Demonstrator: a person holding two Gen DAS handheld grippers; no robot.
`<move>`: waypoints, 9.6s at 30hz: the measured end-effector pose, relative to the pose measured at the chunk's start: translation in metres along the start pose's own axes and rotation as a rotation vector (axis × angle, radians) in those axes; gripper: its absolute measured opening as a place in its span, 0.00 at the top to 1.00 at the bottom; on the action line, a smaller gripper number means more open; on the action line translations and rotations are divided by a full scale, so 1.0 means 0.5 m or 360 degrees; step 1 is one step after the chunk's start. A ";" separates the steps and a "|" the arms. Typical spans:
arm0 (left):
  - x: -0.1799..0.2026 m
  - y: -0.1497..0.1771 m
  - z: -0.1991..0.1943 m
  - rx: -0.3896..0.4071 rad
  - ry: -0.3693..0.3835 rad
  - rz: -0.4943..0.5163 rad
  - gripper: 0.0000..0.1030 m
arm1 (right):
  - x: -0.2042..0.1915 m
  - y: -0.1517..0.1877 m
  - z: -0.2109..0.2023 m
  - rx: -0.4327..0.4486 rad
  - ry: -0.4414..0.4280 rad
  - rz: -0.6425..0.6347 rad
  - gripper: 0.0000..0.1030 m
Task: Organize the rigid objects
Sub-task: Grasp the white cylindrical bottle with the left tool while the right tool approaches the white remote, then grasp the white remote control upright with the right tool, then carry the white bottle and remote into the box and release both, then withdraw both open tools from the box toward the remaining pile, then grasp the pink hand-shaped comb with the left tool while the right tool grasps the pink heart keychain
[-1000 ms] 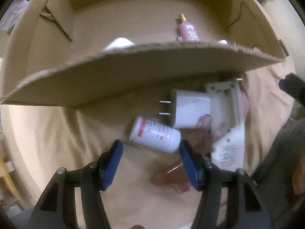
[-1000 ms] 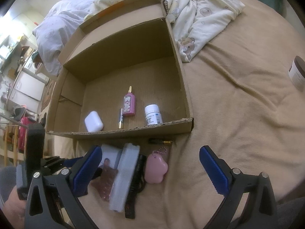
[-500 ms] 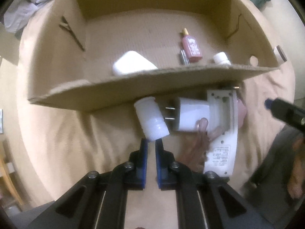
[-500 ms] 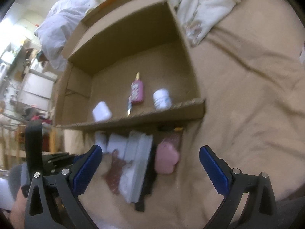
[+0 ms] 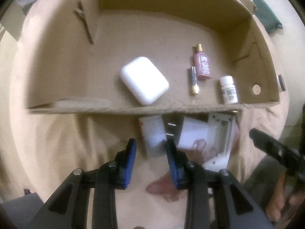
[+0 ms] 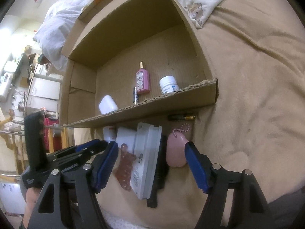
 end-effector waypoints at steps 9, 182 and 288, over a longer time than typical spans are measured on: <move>0.010 -0.004 0.044 -0.0006 -0.0132 0.0050 0.77 | -0.003 0.001 0.006 -0.0017 -0.0003 -0.0016 0.50; 0.058 0.028 -0.184 0.0427 -0.0270 0.0200 0.13 | -0.077 -0.044 -0.121 0.0539 0.0127 -0.0305 0.00; 0.106 0.024 -0.280 0.0526 -0.0298 0.0235 0.69 | -0.076 -0.019 -0.212 0.0479 0.0147 -0.0250 0.66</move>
Point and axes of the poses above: each gripper's, at about its wrist camera, not at the fingertips, and z roughly the way its jaws point, x to its right, y to its underside, the point moved 2 cm from there along z, roughly the way its jaws point, and after that the axes turned 14 degrees about y, right-handed, at the moved point
